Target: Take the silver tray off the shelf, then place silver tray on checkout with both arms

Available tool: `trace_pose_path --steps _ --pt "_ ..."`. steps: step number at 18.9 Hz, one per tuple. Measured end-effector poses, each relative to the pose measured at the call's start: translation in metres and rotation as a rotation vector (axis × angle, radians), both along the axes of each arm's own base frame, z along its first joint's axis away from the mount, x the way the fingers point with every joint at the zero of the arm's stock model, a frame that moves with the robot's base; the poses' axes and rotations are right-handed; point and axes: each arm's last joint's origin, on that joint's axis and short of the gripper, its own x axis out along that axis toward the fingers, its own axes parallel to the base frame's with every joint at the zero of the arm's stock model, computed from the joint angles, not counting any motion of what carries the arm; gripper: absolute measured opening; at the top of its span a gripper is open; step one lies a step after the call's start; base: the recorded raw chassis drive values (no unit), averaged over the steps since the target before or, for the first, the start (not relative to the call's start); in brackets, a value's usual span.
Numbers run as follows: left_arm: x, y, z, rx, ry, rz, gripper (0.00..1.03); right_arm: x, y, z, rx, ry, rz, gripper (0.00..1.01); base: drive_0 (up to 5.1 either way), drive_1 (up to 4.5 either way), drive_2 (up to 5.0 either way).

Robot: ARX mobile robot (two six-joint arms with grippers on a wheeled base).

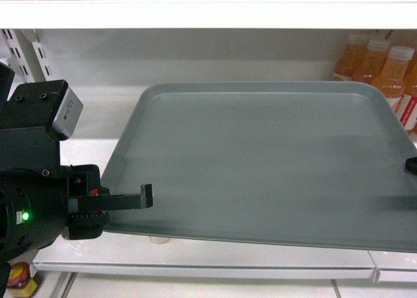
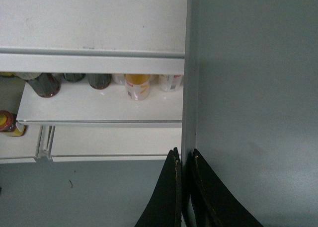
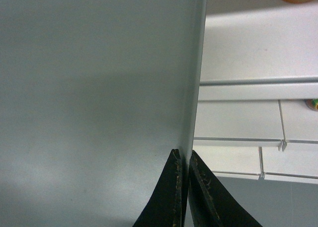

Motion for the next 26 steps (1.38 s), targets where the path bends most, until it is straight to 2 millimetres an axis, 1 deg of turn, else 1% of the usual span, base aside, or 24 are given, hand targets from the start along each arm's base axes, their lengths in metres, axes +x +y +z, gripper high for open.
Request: trace_pose_path --steps 26 --pt "-0.0009 0.0002 -0.0006 0.005 0.005 0.002 0.03 -0.0006 0.0003 -0.0008 0.002 0.005 0.003 0.03 0.1 -4.26 4.4"
